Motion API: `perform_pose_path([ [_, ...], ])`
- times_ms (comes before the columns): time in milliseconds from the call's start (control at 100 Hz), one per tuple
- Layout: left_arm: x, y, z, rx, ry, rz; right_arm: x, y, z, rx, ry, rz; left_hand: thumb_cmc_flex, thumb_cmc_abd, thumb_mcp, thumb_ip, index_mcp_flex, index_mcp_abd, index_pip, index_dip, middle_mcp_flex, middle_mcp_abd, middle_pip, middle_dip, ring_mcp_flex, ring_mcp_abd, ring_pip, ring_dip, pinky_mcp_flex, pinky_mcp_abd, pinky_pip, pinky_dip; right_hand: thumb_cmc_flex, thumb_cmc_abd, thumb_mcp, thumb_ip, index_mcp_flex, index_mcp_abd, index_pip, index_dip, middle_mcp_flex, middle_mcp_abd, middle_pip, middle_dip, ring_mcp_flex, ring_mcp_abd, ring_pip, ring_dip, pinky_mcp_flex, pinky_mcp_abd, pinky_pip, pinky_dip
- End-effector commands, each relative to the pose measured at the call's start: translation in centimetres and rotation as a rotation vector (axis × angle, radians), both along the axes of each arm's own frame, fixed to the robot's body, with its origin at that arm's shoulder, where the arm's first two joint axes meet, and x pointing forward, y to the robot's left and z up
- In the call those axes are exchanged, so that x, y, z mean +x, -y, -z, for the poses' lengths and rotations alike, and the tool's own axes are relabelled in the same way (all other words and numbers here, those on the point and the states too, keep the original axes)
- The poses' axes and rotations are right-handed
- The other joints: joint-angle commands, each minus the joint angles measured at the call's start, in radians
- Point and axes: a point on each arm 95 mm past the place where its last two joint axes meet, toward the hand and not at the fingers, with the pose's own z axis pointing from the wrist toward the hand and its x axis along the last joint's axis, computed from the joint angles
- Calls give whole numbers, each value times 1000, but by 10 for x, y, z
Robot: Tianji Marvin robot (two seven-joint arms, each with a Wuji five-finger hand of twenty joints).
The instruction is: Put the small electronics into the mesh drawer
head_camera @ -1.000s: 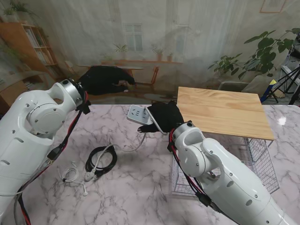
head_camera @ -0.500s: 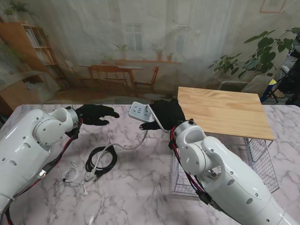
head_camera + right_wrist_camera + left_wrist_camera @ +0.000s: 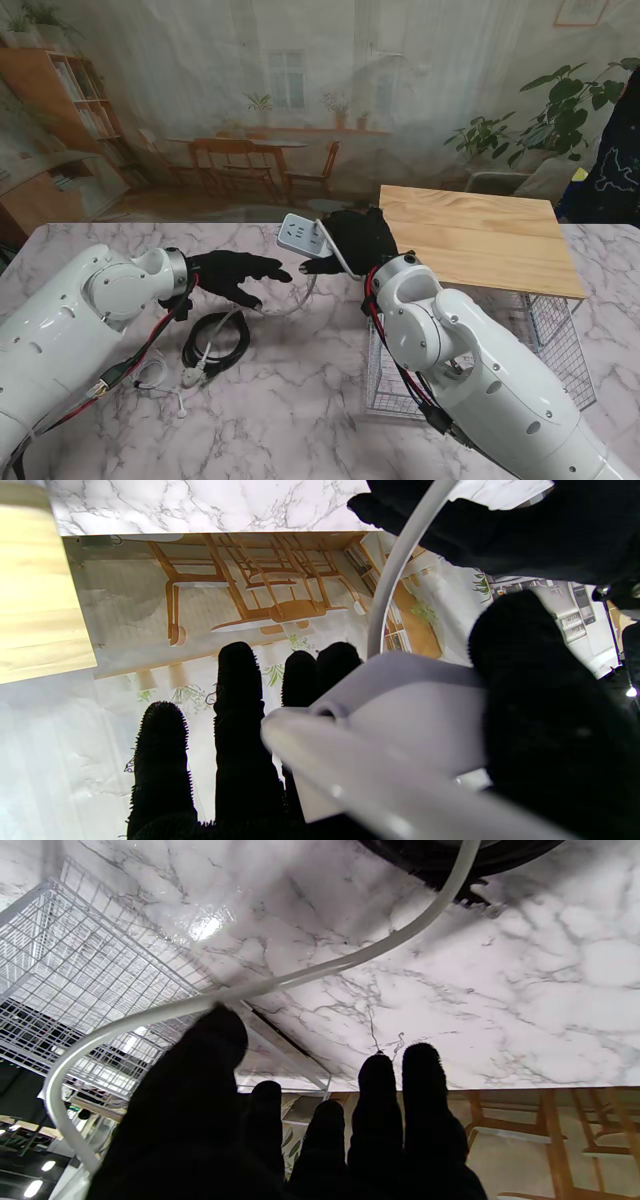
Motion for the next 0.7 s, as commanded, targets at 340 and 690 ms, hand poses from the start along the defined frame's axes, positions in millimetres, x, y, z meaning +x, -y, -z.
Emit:
perform_pose_path([
  [340,-8,21,19,-9,-51,67,0,-1,-3,4,2,7,23,-21,119,35,134,-39,162,66,242,-107,112,78,210,-62,20,37,91,-43,96,30,167,246,327,4,96,-151,33,4,11,-31,26,10,16,-6,64,17,-11,6,-13,5],
  [690,-17,14,17,-45,-53,77,1,-1,-2,10,2,11,18,-14,105,-19,162,-51,161,101,245,-128,118,80,195,-58,20,45,70,-35,86,48,168,247,324,4,96,-152,32,4,11,-30,26,11,15,-4,64,16,-10,6,-13,5],
])
